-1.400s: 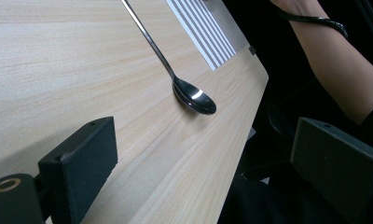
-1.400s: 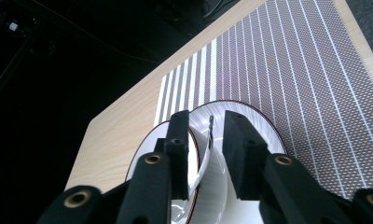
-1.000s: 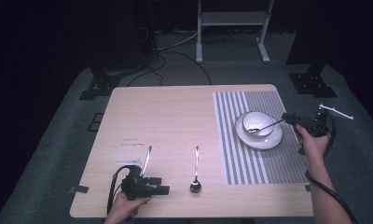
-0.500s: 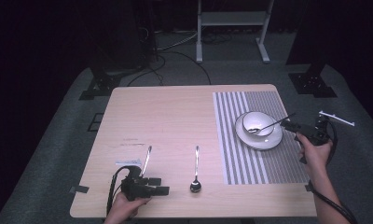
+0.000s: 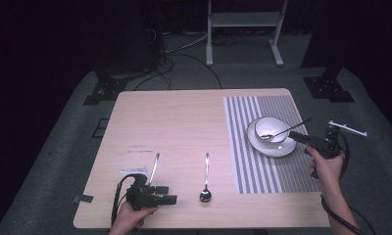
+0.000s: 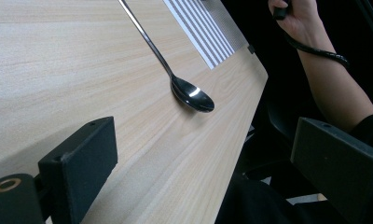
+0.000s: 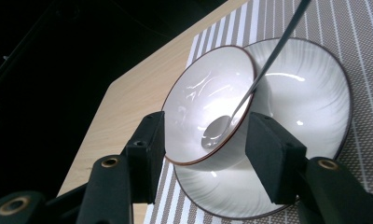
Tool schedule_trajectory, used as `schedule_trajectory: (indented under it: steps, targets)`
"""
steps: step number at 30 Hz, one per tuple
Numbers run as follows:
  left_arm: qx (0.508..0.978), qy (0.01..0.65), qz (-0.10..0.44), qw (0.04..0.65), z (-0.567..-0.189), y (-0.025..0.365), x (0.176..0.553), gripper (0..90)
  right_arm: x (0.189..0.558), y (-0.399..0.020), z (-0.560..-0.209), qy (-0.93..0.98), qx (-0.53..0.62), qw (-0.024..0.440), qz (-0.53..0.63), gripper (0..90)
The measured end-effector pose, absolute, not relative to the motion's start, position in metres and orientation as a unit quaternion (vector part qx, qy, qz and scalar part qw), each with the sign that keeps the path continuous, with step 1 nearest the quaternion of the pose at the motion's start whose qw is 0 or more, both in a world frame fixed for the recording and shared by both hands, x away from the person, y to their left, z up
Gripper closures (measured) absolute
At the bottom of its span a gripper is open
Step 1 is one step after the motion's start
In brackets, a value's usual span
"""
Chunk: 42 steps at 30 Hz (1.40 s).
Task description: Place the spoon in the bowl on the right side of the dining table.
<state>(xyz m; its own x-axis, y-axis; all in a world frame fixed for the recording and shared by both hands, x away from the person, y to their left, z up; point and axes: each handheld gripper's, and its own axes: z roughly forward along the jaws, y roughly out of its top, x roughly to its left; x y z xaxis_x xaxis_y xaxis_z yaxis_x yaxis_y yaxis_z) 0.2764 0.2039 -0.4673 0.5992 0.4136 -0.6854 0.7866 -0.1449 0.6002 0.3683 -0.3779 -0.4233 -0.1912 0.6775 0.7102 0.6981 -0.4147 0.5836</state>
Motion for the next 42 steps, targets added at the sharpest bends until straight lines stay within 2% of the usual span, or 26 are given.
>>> schedule_trajectory:
  steps: [16,33,42]
  targets:
    - [0.733,0.402,-0.181,0.517,-0.465,0.204,0.274,5.6,0.349,-0.356,-0.425,-0.574,-0.609,-0.002,-0.548,43.5]
    - [0.731,0.407,-0.178,0.518,-0.465,0.207,0.274,5.6,0.333,-0.34,-0.44,-0.579,-0.596,0.019,-0.556,42.0]
    - [0.729,0.408,-0.177,0.52,-0.465,0.208,0.274,5.6,0.327,-0.327,-0.437,-0.595,-0.579,0.013,-0.558,41.7]
